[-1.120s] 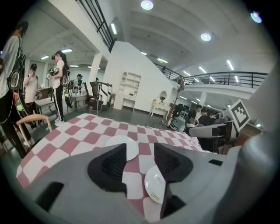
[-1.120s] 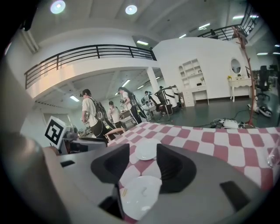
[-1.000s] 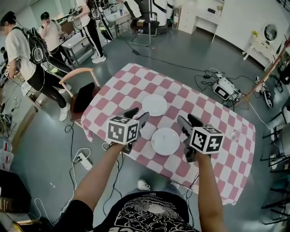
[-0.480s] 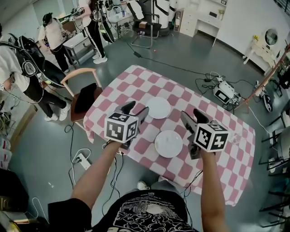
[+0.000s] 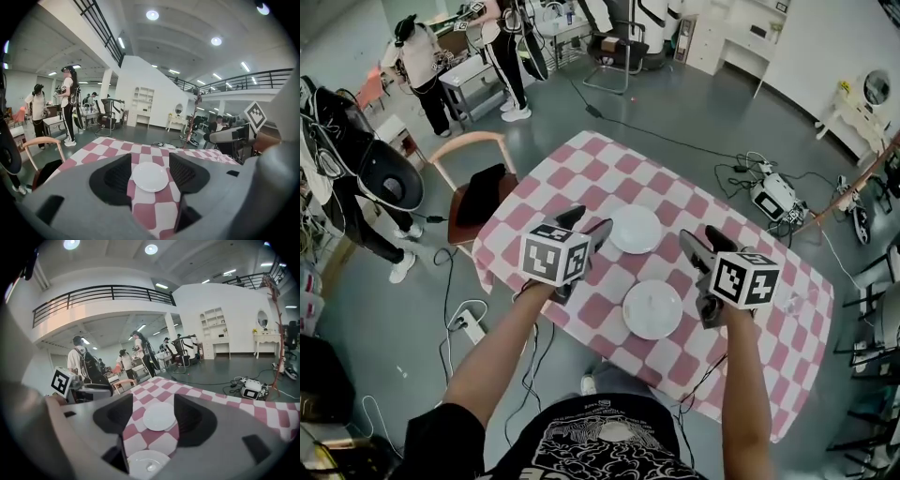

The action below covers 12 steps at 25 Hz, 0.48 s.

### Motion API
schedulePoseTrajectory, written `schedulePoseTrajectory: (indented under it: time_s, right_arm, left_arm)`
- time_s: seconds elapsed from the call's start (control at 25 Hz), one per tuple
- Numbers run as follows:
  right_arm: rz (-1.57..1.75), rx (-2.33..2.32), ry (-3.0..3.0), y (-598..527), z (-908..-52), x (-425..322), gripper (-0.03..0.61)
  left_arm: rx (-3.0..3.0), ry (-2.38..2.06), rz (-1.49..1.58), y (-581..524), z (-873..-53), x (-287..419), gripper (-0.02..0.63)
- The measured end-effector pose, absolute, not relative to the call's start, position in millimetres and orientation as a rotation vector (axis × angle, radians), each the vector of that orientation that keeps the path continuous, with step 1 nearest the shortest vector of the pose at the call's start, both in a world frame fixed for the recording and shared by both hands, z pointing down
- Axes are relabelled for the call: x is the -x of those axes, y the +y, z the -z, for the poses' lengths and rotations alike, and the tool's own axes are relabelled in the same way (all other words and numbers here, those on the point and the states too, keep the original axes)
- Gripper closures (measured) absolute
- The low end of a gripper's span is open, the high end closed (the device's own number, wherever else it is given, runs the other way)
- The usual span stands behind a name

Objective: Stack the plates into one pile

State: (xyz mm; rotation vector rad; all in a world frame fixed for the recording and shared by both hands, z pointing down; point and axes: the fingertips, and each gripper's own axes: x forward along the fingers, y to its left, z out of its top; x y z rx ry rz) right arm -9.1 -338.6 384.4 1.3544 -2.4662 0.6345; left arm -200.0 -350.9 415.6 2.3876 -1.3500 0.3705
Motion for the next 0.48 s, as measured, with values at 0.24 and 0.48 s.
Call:
schedulePoseTrajectory:
  time_s: [0.24, 0.48]
  right_arm:
    - [-0.755, -1.252, -2.432, -375, -420, 11, 0.302]
    - [-0.933, -1.16, -2.405, -409, -459, 12, 0.302]
  left_arm:
    - [-2.314, -1.273, -0.399, -385, -447, 193, 0.353]
    - [-2.205, -1.169, -0.444, -419, -490, 184, 0.353]
